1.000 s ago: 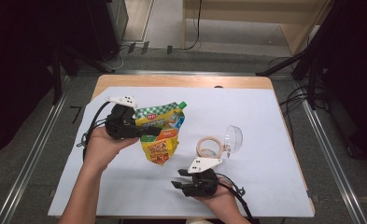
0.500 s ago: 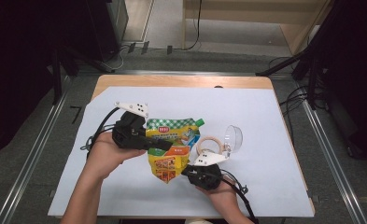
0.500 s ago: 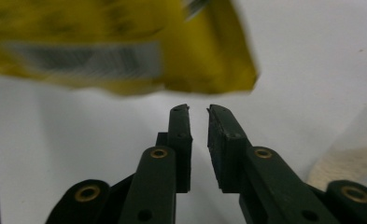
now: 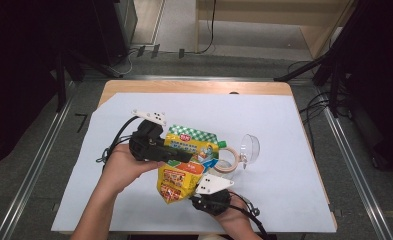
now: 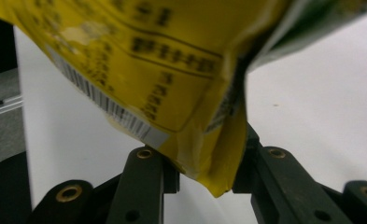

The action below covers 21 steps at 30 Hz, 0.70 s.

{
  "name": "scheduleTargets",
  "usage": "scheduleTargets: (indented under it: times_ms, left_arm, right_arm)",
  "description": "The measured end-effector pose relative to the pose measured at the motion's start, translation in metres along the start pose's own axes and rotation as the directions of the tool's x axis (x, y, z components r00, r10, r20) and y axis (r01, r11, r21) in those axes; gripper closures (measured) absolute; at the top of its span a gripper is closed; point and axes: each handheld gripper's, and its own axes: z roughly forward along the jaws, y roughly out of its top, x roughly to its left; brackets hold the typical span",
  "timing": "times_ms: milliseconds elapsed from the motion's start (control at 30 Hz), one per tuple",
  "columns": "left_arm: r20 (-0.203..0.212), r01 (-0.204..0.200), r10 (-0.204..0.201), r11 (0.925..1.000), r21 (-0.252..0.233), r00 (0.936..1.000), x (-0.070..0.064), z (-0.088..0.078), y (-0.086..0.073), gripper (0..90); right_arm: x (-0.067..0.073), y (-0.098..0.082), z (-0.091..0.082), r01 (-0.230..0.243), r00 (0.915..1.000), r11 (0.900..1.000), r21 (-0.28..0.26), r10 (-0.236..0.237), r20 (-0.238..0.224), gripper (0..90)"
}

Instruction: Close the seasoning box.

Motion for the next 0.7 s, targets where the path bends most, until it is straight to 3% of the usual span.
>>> scheduleTargets:
  times_ms: [300,567,700]
  left_arm:
    - [-0.066,-0.014,0.013,0.9997,-0.02,0.9978,-0.004,0.018,0.003,75.2]
    - [-0.118,-0.009,0.011,0.9998,0.016,0.993,-0.004,0.031,0.003,71.2]
    - [-0.133,0.037,-0.035,0.9991,0.018,0.9905,-0.002,0.036,0.004,66.5]
  right_arm:
    - [0.007,0.005,-0.002,-0.056,0.9948,0.998,0.001,0.056,-0.085,72.5]
    - [0.019,0.009,-0.003,-0.018,0.9931,1.0,-0.009,0.017,-0.116,72.4]
    - [0.021,0.013,-0.004,-0.019,0.9901,1.0,-0.016,0.017,-0.139,71.8]
